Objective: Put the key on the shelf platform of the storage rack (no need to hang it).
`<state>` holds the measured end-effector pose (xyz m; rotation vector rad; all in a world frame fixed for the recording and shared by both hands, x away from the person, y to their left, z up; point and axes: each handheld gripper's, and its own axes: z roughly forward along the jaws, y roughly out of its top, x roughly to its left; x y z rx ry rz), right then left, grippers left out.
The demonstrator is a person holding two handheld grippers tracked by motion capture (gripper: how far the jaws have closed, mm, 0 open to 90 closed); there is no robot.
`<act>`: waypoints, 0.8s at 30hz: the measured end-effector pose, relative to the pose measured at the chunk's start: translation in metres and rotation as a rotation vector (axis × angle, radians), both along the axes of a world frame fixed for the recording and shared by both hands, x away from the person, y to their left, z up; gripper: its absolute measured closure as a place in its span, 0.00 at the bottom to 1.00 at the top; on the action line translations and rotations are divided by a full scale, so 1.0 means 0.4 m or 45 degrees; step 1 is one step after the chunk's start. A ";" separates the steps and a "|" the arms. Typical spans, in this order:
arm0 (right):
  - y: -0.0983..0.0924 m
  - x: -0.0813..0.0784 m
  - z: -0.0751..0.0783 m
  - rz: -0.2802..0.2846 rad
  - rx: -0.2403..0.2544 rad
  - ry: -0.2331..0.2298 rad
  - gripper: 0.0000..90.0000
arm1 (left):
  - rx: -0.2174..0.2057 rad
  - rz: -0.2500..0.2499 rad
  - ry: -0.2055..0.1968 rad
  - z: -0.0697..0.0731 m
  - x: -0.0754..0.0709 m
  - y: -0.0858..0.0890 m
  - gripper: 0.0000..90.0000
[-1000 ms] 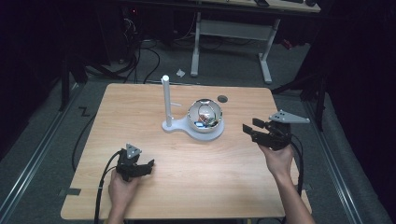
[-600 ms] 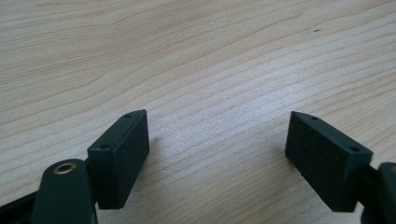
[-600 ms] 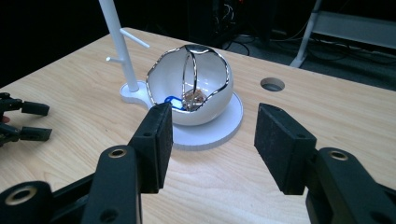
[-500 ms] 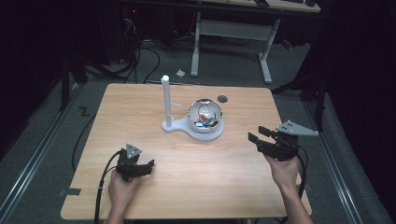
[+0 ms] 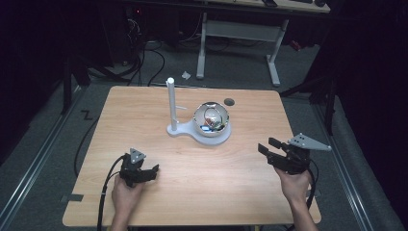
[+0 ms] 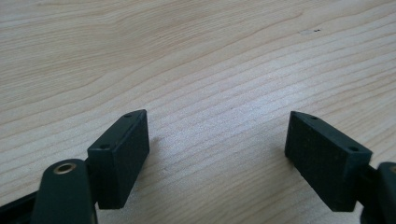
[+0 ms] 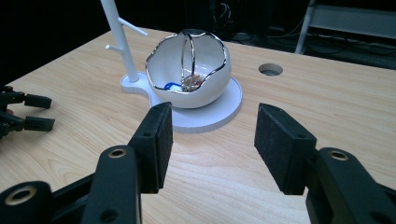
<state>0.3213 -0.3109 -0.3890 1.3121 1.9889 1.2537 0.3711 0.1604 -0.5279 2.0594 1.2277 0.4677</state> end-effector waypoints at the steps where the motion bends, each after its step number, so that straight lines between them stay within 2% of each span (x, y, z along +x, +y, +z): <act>1: 0.000 -0.001 -0.004 -0.002 0.000 0.001 0.53 | 0.000 0.000 0.000 0.000 0.000 0.000 0.25; 12: 0.009 -0.002 -0.052 -0.006 -0.013 0.025 0.53 | -0.001 0.001 0.000 0.000 0.000 0.000 0.25; 15: 0.014 -0.003 -0.064 -0.006 -0.031 0.020 0.53 | 0.000 0.001 0.000 0.000 0.000 0.000 0.25; 18: 0.022 0.001 -0.083 -0.009 -0.048 0.042 0.53 | -0.001 0.001 0.000 0.000 0.000 0.000 0.25; 24: 0.027 0.005 -0.105 -0.004 -0.035 0.065 0.53 | -0.001 0.001 0.001 0.000 0.000 0.000 0.25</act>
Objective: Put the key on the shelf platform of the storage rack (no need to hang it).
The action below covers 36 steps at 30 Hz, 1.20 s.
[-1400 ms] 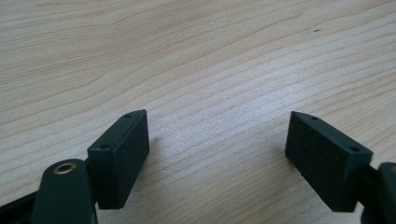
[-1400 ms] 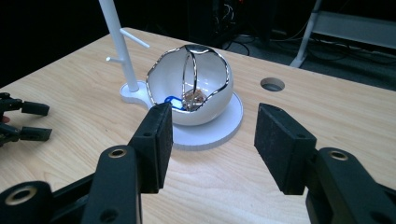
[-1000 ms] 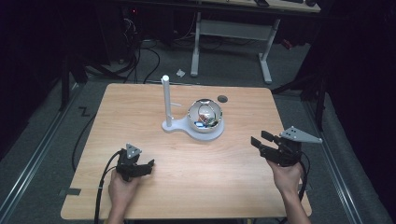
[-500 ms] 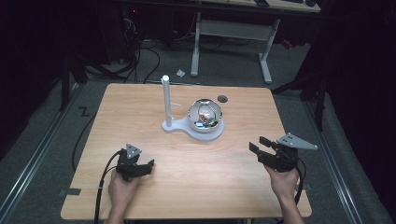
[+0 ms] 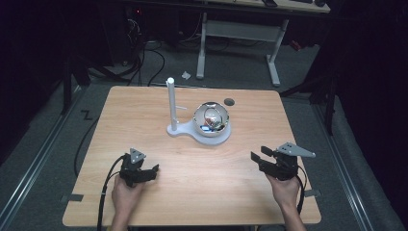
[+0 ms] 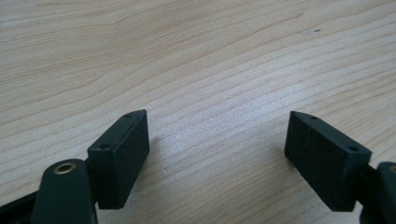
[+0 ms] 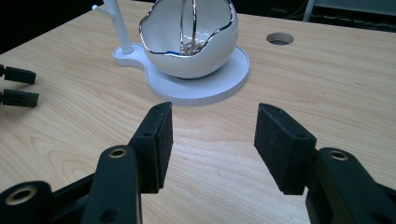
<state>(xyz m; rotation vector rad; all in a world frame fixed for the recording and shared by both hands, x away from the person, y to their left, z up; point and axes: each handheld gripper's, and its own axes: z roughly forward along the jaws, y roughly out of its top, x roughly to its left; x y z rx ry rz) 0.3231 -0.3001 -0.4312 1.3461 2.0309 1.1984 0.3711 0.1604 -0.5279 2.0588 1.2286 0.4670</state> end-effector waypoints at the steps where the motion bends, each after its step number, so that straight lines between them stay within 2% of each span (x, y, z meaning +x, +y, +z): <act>1: 0.000 0.001 -0.003 0.001 -0.006 -0.003 0.53 | 0.000 0.000 0.000 0.000 0.000 0.000 0.25; 9: 0.003 0.010 -0.026 -0.007 0.006 0.026 0.53 | 0.000 0.000 0.000 0.000 0.000 0.000 0.25; 15: 0.002 0.018 -0.036 -0.008 0.007 0.026 0.53 | 0.000 0.000 0.000 0.000 0.000 0.000 0.25; 21: 0.007 0.028 -0.059 -0.017 -0.001 0.051 0.53 | 0.000 0.000 0.000 0.000 0.000 0.000 0.25; 22: 0.006 0.032 -0.070 -0.023 0.001 0.072 0.53 | 0.001 0.000 0.000 0.000 0.000 0.000 0.25; 28: 0.004 0.048 -0.100 -0.040 -0.007 0.112 0.53 | 0.000 0.000 0.000 0.000 0.000 0.000 0.25; 36: -0.002 0.065 -0.134 -0.066 -0.021 0.139 0.53 | 0.000 0.000 0.000 0.000 0.000 0.000 0.25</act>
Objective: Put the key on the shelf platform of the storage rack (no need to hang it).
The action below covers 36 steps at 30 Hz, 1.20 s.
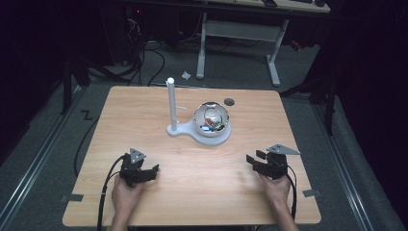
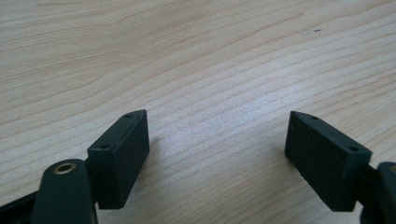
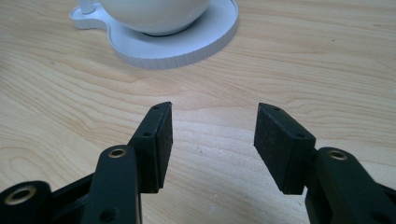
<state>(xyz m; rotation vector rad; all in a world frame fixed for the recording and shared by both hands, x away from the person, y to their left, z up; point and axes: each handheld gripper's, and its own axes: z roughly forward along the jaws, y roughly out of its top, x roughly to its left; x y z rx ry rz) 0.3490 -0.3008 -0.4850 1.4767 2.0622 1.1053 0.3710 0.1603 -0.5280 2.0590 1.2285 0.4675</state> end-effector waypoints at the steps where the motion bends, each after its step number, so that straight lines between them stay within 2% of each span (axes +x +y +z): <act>1: -0.001 0.002 -0.004 -0.003 0.002 0.006 0.53 | 0.000 0.000 0.000 0.000 0.000 0.000 0.25; 17: -0.007 0.025 -0.059 -0.053 -0.059 0.044 0.50 | 0.000 0.000 0.000 0.000 0.000 0.000 0.25; 27: -0.008 0.034 -0.076 -0.079 -0.115 0.061 0.49 | 0.002 0.001 0.001 0.000 0.000 0.000 0.25; 36: -0.002 0.039 -0.084 -0.083 -0.189 0.079 0.47 | 0.000 0.000 0.000 0.000 0.000 0.000 0.25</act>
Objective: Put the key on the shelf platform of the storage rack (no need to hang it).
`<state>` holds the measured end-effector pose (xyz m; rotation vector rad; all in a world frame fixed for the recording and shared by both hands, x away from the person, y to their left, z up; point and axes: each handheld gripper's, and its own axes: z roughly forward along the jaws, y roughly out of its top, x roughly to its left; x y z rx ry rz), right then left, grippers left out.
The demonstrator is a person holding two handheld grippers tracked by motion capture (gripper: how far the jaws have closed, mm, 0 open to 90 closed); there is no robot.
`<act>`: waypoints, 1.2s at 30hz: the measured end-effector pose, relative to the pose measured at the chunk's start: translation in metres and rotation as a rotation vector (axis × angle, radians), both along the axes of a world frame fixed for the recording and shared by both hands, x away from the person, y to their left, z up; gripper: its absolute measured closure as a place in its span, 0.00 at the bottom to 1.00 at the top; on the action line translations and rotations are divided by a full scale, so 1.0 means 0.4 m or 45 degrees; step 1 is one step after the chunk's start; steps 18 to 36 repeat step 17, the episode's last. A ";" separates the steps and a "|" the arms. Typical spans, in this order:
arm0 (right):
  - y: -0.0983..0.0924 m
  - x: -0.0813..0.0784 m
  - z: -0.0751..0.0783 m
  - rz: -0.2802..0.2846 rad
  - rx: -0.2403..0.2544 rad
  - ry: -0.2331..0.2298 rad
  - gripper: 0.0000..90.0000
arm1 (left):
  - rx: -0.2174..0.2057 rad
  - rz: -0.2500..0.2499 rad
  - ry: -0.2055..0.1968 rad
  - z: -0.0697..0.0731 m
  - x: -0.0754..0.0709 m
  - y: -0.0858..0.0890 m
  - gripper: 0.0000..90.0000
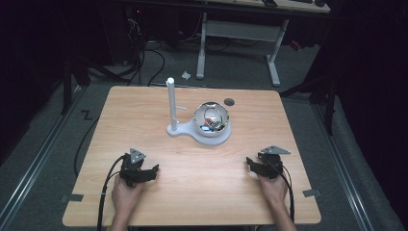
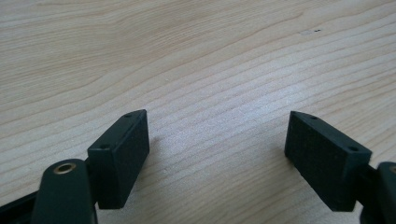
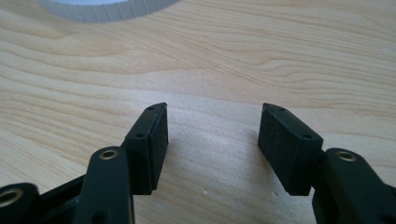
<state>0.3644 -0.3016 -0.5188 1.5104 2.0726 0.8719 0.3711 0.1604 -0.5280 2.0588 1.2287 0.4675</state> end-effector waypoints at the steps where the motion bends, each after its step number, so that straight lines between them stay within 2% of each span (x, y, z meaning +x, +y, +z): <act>1: 0.001 0.000 0.000 0.000 -0.012 -0.001 0.47 | 0.000 0.000 0.000 0.000 0.000 0.000 0.25; 3: 0.005 -0.002 -0.001 0.000 -0.043 -0.005 0.45 | 0.000 0.000 0.000 0.000 0.000 0.000 0.25; 36: 0.003 -0.001 -0.001 -0.009 -0.042 -0.001 0.43 | 0.001 0.000 0.000 0.000 0.000 0.000 0.25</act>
